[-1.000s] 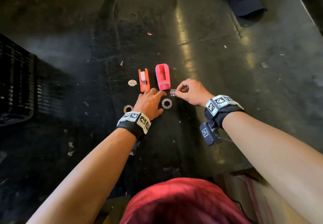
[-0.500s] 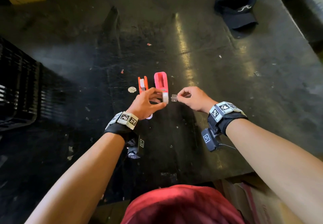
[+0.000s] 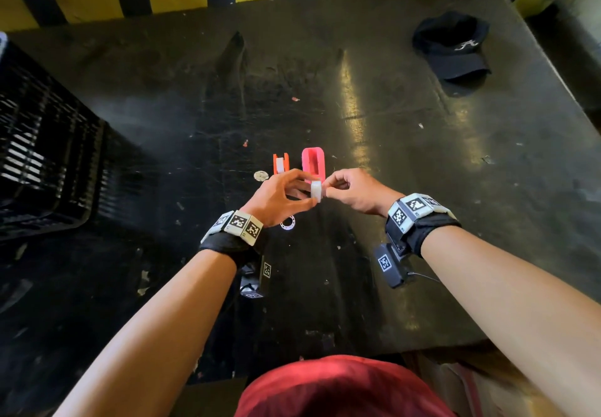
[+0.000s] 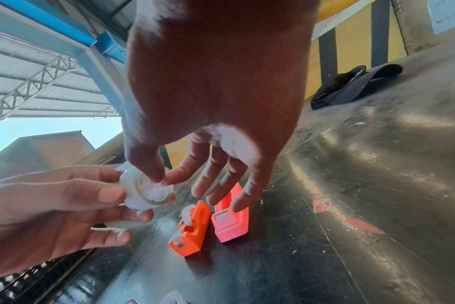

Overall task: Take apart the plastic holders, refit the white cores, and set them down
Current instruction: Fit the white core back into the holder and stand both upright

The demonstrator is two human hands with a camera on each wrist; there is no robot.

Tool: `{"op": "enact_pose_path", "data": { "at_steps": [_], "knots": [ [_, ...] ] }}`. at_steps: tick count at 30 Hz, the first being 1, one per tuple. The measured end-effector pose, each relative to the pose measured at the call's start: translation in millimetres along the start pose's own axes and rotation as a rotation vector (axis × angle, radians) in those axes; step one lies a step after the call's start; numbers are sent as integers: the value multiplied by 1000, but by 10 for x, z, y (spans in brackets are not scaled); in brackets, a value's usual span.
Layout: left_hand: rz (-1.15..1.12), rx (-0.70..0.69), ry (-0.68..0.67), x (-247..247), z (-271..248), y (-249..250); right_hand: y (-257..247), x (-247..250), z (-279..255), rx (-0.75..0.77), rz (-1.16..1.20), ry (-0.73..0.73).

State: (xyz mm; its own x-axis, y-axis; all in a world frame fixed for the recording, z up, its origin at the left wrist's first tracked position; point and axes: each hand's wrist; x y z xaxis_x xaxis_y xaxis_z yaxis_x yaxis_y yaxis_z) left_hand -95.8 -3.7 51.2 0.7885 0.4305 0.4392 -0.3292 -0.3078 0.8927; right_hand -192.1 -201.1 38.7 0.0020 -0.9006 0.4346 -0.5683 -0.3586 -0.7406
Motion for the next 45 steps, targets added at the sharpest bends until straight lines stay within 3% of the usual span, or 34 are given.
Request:
{"op": "enact_pose_path", "data": {
  "at_steps": [16, 23, 31, 37, 45],
  "knots": [
    [172, 24, 44, 126, 117, -28, 39, 93, 59, -64, -54, 17],
    [262, 29, 28, 380, 432, -72, 57, 130, 509, -123, -347, 10],
    [345, 42, 10, 452, 795, -227, 82, -8, 1008, -88, -620, 26],
    [391, -28, 35, 440, 892, -373, 153, -45, 1117, 14, -511, 85],
    [450, 16, 39, 349, 987, -410, 65, -20, 1057, 111, -337, 100]
  ]
}}
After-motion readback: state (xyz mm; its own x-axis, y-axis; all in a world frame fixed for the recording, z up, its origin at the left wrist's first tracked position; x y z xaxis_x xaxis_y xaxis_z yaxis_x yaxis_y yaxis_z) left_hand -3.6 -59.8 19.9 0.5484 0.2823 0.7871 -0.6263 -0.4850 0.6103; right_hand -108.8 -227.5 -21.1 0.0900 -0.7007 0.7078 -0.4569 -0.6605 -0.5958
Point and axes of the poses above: each hand's wrist, its own z-axis towards the middle knuckle, its own x-axis out of the back of the hand, y = z × x, and after that the axes turned 10 degrees about -x, right-handed
